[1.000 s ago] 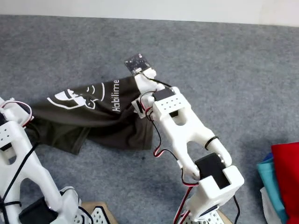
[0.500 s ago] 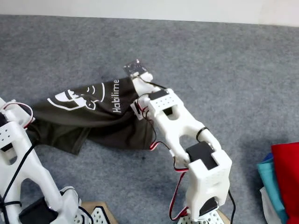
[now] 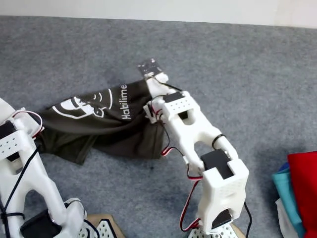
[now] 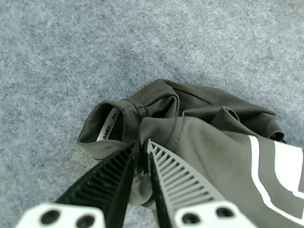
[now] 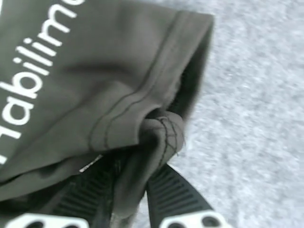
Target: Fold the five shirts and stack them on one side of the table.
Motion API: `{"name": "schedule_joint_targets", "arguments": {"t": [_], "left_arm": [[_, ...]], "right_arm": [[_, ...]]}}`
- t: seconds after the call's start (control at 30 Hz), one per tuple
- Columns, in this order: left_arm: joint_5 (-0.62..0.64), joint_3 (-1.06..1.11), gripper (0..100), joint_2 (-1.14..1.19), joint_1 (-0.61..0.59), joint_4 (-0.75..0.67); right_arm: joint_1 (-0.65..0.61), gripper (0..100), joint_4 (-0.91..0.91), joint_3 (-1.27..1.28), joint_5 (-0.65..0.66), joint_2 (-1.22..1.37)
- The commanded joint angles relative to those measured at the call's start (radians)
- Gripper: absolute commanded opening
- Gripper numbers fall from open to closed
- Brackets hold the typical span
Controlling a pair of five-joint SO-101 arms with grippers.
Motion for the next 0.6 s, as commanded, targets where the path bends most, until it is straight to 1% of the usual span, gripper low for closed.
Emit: {"name": "schedule_joint_targets", "arguments": {"t": [0.0, 0.17, 0.3, 0.37, 0.47, 0.57], "left_arm": [[0.003, -0.004, 1, -0.004, 0.019, -0.014], [0.009, -0.022, 1, -0.012, 0.045, -0.014], [0.02, -0.125, 1, -0.012, 0.073, -0.008], [0.051, -0.191, 1, -0.012, 0.084, 0.011], [0.061, -0.326, 1, -0.012, 0.101, 0.11], [0.061, -0.489, 1, -0.012, 0.128, 0.265]], "right_arm": [[0.074, 0.5, 0.012, -0.039, 0.003, -0.114], [0.14, 0.8, 0.039, 0.012, 0.002, -0.282], [0.174, 0.8, 0.039, 0.076, 0.002, -0.472], [0.185, 0.8, 0.039, 0.116, 0.002, -0.59], [0.194, 0.8, 0.039, 0.189, 0.002, -0.789], [0.197, 0.8, 0.051, 0.255, 0.002, -1.001]]}}
